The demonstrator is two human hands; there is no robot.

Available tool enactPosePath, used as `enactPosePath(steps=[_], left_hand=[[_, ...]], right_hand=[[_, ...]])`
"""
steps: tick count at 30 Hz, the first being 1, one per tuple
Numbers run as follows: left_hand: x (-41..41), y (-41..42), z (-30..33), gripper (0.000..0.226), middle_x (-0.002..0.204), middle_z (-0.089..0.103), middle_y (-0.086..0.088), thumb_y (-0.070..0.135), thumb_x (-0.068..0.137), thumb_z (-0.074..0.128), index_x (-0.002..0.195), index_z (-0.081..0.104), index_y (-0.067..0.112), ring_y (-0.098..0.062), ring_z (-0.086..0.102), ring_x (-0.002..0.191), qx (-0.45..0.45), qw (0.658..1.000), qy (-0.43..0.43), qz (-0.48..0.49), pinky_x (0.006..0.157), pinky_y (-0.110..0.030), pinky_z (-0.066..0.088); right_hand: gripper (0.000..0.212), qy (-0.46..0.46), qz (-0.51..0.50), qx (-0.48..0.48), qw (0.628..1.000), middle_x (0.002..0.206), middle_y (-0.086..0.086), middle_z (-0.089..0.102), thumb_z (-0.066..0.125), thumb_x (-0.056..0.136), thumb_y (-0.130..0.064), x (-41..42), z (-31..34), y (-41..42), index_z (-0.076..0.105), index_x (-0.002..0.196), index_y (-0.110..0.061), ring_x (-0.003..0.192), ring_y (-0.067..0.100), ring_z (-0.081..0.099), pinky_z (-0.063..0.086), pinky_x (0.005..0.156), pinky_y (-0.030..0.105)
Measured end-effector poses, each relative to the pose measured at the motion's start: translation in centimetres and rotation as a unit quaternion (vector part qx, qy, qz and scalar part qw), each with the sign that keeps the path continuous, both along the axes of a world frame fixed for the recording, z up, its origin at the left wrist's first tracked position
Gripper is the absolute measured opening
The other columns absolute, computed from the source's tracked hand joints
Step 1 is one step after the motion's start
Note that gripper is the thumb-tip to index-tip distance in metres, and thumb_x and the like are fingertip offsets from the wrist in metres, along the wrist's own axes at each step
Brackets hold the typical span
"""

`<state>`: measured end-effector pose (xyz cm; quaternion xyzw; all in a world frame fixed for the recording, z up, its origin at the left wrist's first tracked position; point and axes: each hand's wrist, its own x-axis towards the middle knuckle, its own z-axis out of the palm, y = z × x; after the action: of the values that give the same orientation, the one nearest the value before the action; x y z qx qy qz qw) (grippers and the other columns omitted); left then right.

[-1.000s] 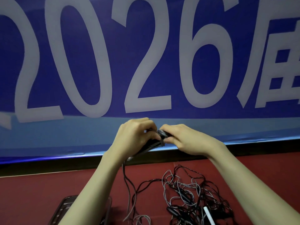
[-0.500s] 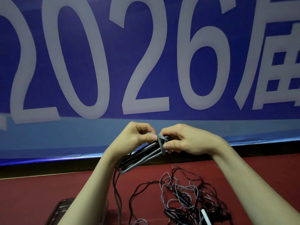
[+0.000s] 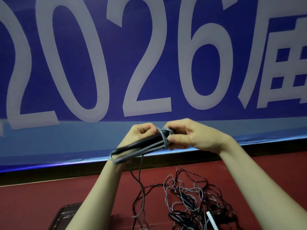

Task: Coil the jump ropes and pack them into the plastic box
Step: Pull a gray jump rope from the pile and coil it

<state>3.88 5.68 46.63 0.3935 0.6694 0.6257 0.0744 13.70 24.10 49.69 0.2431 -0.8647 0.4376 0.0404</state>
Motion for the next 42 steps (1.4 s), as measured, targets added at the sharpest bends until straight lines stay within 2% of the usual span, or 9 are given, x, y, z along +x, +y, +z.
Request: enactPosePath(steps=[4, 8, 14, 18, 26, 32, 35, 39, 42], left_hand=[[1.2, 1.8, 0.0, 0.037, 0.050, 0.038, 0.004, 0.026, 0.099, 0.047, 0.067, 0.050, 0.007, -0.010, 0.029, 0.046, -0.027, 0.992, 0.061, 0.103, 0.046, -0.018, 0.026], [1.8, 3.1, 0.1, 0.034, 0.058, 0.036, -0.002, 0.023, 0.101, 0.041, 0.072, 0.050, 0.011, -0.012, 0.025, 0.049, -0.006, 0.991, 0.049, 0.127, 0.047, -0.026, 0.021], [1.2, 3.7, -0.9, 0.027, 0.053, 0.049, 0.008, 0.025, 0.102, 0.040, 0.091, 0.062, 0.016, -0.003, 0.037, 0.045, -0.080, 0.977, 0.113, 0.165, 0.046, -0.017, 0.031], [1.1, 3.7, -1.3, 0.027, 0.058, 0.052, 0.007, 0.031, 0.102, 0.041, 0.085, 0.056, 0.017, -0.005, 0.038, 0.048, -0.111, 0.974, 0.107, 0.167, 0.048, -0.017, 0.032], [1.4, 3.5, -0.2, 0.029, 0.066, 0.050, 0.004, 0.029, 0.102, 0.043, 0.083, 0.062, 0.019, -0.009, 0.039, 0.054, -0.181, 0.957, 0.153, 0.165, 0.053, -0.020, 0.034], [2.4, 3.4, 0.9, 0.027, 0.062, 0.051, 0.001, 0.033, 0.099, 0.046, 0.088, 0.062, 0.014, -0.013, 0.038, 0.051, -0.229, 0.915, 0.262, 0.205, 0.051, -0.027, 0.031], [2.7, 3.1, 1.3, 0.026, 0.066, 0.059, -0.006, 0.033, 0.098, 0.048, 0.087, 0.062, 0.014, -0.019, 0.042, 0.053, -0.223, 0.909, 0.289, 0.202, 0.052, -0.032, 0.035], [3.0, 2.4, 2.3, 0.024, 0.060, 0.056, -0.002, 0.030, 0.097, 0.051, 0.083, 0.062, 0.013, -0.021, 0.046, 0.054, -0.208, 0.896, 0.332, 0.210, 0.054, -0.035, 0.040], [2.7, 1.7, 2.9, 0.024, 0.062, 0.056, -0.003, 0.030, 0.096, 0.052, 0.081, 0.061, 0.013, -0.020, 0.042, 0.054, -0.196, 0.888, 0.351, 0.222, 0.054, -0.036, 0.037]], right_hand=[[0.015, 0.041, -0.053, -0.096, 0.993, 0.076, 0.009, 0.061, 0.049, 0.101, -0.008, -0.9, -0.5, -0.3, 0.060, 0.107, 0.000, 0.057, 0.007, 0.045, 0.037, 0.056, 0.020], [0.023, 0.059, -0.105, -0.203, 0.972, 0.073, 0.009, 0.059, 0.045, 0.103, -0.011, -2.0, -1.3, -0.7, 0.059, 0.112, 0.005, 0.051, 0.007, 0.040, 0.033, 0.050, 0.016], [0.023, 0.080, -0.194, -0.343, 0.915, 0.071, 0.008, 0.059, 0.043, 0.103, -0.012, -3.6, -1.7, 0.0, 0.061, 0.105, 0.001, 0.050, 0.008, 0.041, 0.033, 0.049, 0.019], [0.022, 0.090, -0.265, -0.402, 0.872, 0.071, 0.009, 0.058, 0.043, 0.103, -0.012, -3.9, -1.8, 1.5, 0.063, 0.095, -0.008, 0.050, 0.009, 0.042, 0.032, 0.046, 0.019], [0.023, 0.079, -0.321, -0.481, 0.812, 0.070, 0.009, 0.056, 0.044, 0.103, -0.013, -4.6, -2.8, 2.8, 0.060, 0.088, -0.008, 0.048, 0.008, 0.041, 0.032, 0.043, 0.019], [0.021, 0.089, -0.382, -0.374, 0.840, 0.071, 0.004, 0.060, 0.047, 0.102, -0.017, -5.1, -3.9, 2.8, 0.060, 0.086, -0.014, 0.055, 0.009, 0.051, 0.040, 0.053, 0.023], [0.019, 0.165, -0.430, -0.177, 0.870, 0.074, 0.004, 0.065, 0.049, 0.100, -0.018, -4.6, -4.0, 2.4, 0.055, 0.082, -0.015, 0.071, 0.019, 0.064, 0.046, 0.059, 0.034], [0.010, 0.201, -0.394, -0.059, 0.895, 0.081, 0.015, 0.064, 0.050, 0.100, -0.014, -3.7, -3.4, 1.6, 0.053, 0.096, -0.005, 0.081, 0.037, 0.061, 0.040, 0.057, 0.036], [0.008, 0.195, -0.365, -0.006, 0.910, 0.085, 0.014, 0.062, 0.050, 0.099, -0.011, -3.2, -2.7, 1.5, 0.052, 0.101, -0.004, 0.080, 0.031, 0.057, 0.036, 0.058, 0.034]])
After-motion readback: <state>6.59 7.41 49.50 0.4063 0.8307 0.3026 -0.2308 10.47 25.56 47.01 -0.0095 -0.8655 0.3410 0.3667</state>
